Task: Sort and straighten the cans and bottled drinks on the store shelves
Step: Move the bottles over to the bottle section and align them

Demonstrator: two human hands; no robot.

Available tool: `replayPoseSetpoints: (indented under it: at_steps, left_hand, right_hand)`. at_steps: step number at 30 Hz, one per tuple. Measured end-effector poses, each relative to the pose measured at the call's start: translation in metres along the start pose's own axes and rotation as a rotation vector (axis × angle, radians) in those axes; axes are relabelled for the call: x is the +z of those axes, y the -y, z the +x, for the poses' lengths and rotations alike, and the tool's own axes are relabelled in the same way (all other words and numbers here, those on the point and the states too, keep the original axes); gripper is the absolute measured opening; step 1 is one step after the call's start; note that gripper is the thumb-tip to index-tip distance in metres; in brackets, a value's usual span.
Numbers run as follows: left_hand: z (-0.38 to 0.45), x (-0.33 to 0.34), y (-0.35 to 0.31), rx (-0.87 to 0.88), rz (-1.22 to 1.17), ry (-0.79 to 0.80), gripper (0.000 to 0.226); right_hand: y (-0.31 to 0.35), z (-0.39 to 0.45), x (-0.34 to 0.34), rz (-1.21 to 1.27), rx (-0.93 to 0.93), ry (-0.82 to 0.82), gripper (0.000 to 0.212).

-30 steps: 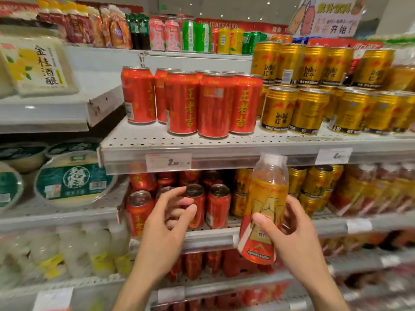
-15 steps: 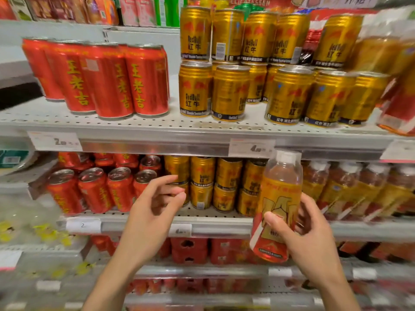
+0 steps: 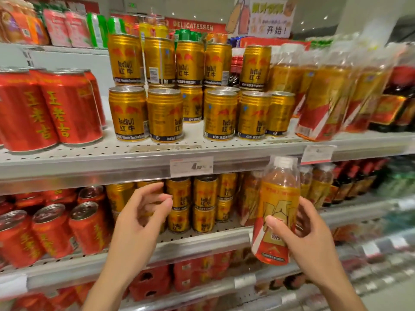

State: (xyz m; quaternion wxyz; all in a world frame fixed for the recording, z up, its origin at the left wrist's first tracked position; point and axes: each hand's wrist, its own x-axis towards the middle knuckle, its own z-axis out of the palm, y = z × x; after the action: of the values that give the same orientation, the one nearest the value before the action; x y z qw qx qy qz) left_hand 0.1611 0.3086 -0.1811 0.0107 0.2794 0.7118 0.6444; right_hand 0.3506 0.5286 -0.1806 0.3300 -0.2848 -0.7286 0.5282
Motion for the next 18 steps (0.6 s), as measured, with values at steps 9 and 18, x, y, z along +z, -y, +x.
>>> replayPoseSetpoints:
  at_steps: [9, 18]
  left_hand:
    - [0.003, 0.045, -0.025, 0.018, -0.020, 0.007, 0.034]
    - [0.016, 0.139, -0.077, 0.165, 0.074, -0.061, 0.028]
  right_hand:
    - [0.000, 0.020, -0.039, -0.019, -0.082, -0.034, 0.066]
    - [0.020, 0.091, -0.125, 0.021, -0.319, -0.023, 0.060]
